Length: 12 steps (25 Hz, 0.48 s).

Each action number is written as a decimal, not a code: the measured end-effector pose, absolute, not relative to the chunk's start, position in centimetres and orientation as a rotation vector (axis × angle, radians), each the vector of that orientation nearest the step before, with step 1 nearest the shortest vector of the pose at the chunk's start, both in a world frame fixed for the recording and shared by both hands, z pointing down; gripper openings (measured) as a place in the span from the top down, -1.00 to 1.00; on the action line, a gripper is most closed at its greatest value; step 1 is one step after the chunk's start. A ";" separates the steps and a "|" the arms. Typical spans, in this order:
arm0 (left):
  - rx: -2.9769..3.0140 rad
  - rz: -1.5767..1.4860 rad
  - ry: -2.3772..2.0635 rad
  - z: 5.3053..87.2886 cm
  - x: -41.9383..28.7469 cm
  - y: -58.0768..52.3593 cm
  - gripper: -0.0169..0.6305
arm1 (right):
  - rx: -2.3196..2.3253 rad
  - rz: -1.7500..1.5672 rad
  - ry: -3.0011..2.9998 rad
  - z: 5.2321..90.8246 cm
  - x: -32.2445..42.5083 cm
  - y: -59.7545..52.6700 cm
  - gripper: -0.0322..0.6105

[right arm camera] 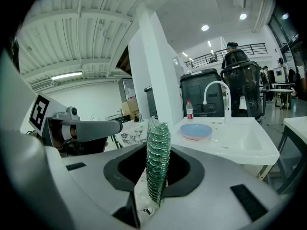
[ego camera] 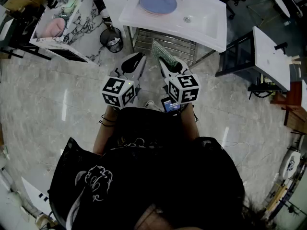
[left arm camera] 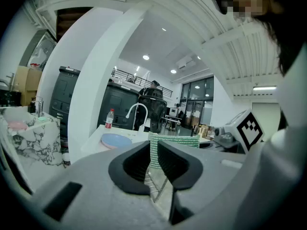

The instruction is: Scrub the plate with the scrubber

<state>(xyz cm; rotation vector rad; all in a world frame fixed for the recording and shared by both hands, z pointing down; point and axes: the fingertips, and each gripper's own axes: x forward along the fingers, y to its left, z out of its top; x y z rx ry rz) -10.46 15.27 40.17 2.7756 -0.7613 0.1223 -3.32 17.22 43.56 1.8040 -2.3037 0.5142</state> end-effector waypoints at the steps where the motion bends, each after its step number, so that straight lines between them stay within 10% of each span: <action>1: 2.775 0.125 -0.764 40.1 -10.4 15.3 0.77 | 1.802 0.517 -2.304 43.6 -3.2 17.2 0.62; 12: 2.754 0.189 -0.799 41.0 -10.6 15.3 0.77 | 1.850 0.523 -2.333 43.5 -2.5 17.0 0.62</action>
